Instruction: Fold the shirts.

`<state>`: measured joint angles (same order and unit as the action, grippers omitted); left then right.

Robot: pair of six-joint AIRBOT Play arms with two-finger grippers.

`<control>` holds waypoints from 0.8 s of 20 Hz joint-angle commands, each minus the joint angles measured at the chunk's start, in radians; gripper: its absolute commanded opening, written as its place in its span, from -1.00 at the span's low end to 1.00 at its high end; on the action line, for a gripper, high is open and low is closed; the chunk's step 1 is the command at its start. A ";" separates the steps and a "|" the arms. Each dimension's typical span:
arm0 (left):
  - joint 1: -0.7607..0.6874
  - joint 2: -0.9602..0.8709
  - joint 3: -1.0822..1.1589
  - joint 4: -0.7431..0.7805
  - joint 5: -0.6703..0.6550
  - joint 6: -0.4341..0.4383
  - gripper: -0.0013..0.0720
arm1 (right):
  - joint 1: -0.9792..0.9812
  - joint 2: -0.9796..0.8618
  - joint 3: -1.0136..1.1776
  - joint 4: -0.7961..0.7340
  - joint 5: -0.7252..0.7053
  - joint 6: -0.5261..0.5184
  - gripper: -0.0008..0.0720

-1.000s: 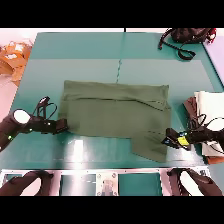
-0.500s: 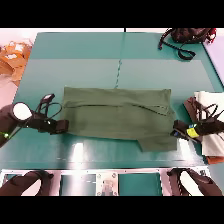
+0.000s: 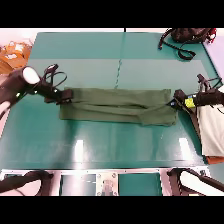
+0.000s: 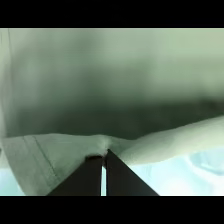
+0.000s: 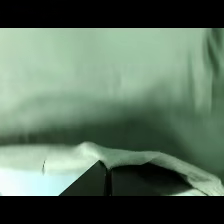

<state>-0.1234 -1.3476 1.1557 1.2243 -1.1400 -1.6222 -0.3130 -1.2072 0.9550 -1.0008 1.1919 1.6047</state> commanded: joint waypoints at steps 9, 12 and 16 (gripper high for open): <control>0.002 -0.399 0.349 -0.034 0.121 -0.047 0.74 | 0.042 -0.484 0.388 0.033 -0.106 -0.064 -0.20; 0.025 -0.399 0.433 0.008 0.065 -0.056 0.79 | -0.007 -0.484 0.511 0.031 -0.004 -0.113 0.16; 0.082 -0.399 0.561 0.005 -0.043 -0.082 0.80 | -0.124 -0.491 0.575 0.003 0.182 -0.262 0.67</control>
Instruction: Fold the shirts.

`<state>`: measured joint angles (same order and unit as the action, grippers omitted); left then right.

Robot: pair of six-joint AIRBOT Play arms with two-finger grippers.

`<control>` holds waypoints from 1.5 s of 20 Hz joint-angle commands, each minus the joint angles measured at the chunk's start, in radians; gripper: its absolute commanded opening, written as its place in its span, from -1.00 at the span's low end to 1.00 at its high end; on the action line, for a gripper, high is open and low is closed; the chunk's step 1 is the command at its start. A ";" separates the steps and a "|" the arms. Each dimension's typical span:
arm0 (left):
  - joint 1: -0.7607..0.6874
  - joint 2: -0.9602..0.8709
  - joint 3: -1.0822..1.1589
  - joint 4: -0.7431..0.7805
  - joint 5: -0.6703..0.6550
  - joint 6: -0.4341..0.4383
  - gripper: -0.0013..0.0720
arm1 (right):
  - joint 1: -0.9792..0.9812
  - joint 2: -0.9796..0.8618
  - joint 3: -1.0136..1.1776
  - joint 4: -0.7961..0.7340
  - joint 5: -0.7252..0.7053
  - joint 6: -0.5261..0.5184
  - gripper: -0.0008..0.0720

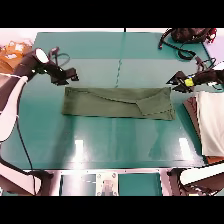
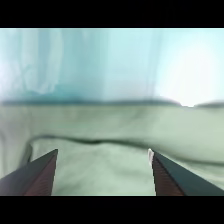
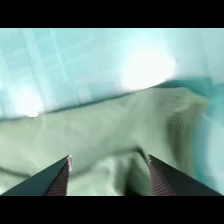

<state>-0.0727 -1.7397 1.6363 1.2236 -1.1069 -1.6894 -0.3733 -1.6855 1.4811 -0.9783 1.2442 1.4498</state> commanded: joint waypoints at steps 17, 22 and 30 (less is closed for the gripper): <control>0.030 -0.007 0.116 -0.088 -0.190 -0.004 0.79 | -0.097 -0.289 0.049 0.084 0.269 -0.486 0.70; 0.030 -0.007 0.116 -0.087 -0.191 -0.003 0.79 | -0.142 -0.288 0.138 0.084 0.379 -0.482 0.70; 0.030 -0.007 0.116 -0.087 -0.191 0.008 0.79 | -0.151 -0.288 0.052 0.085 0.455 -0.486 0.70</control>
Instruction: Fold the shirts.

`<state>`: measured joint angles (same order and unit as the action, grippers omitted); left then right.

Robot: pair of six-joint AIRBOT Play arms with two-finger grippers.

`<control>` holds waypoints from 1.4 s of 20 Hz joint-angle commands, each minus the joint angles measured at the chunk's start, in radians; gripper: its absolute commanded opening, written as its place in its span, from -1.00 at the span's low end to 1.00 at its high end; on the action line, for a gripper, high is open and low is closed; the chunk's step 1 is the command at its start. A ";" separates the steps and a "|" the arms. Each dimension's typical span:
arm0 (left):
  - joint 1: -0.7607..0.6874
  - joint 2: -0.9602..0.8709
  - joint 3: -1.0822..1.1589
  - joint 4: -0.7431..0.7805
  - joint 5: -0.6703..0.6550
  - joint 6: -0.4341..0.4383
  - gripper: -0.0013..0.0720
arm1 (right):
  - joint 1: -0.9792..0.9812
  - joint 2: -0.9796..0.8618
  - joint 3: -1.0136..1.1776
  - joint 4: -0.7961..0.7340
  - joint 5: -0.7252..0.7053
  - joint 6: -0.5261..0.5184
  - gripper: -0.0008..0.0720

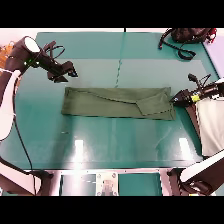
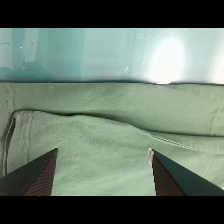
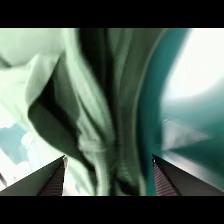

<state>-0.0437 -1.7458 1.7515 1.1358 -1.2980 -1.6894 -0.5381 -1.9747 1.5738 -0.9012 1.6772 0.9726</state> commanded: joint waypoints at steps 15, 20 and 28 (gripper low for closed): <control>0.001 -0.001 0.001 -0.026 0.024 0.024 0.55 | 0.132 0.001 -0.055 -0.025 -0.205 0.083 -0.90; -0.063 -0.002 0.000 -0.143 0.077 0.130 -0.90 | 0.138 0.034 -0.054 -0.023 -0.150 0.094 -0.93; -0.509 -0.230 -0.023 -0.201 0.392 0.182 -0.90 | 0.217 0.340 0.060 0.035 -0.006 0.242 -0.93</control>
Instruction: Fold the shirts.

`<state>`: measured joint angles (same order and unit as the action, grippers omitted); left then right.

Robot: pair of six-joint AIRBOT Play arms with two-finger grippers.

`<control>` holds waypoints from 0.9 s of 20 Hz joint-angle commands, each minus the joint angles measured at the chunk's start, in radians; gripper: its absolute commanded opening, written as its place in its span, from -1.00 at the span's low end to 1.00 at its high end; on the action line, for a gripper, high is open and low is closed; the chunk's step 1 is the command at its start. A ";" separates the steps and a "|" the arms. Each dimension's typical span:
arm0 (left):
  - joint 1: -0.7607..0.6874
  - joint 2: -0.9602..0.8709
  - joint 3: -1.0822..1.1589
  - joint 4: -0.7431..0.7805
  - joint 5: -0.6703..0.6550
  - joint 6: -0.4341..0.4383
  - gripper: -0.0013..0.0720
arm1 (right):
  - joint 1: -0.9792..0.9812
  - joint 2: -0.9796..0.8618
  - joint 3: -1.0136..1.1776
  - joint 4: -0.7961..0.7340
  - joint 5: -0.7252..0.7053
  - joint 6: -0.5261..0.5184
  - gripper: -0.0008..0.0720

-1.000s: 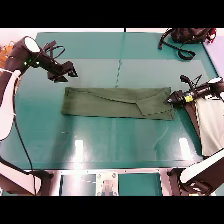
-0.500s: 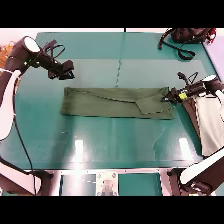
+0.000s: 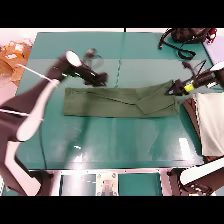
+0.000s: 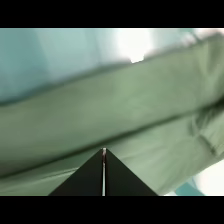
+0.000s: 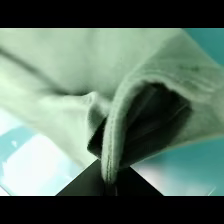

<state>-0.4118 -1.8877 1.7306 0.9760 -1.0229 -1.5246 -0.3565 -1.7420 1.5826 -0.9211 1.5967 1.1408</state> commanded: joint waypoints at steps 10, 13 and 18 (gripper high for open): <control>-0.261 -0.189 0.023 -0.174 0.179 0.042 -0.90 | 0.263 0.298 0.122 0.188 0.140 0.221 -0.92; -0.247 -0.179 0.111 -0.068 0.033 0.041 -0.90 | 0.266 0.298 0.122 0.188 0.140 0.221 -0.92; -0.098 -0.117 0.369 0.240 -0.393 -0.013 -0.90 | 0.295 0.297 0.117 0.188 0.105 0.263 -0.92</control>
<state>-0.5838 -2.0418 1.9816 1.0225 -1.1721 -1.4979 -0.0822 -1.4464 1.7020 -0.7338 1.7309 1.3720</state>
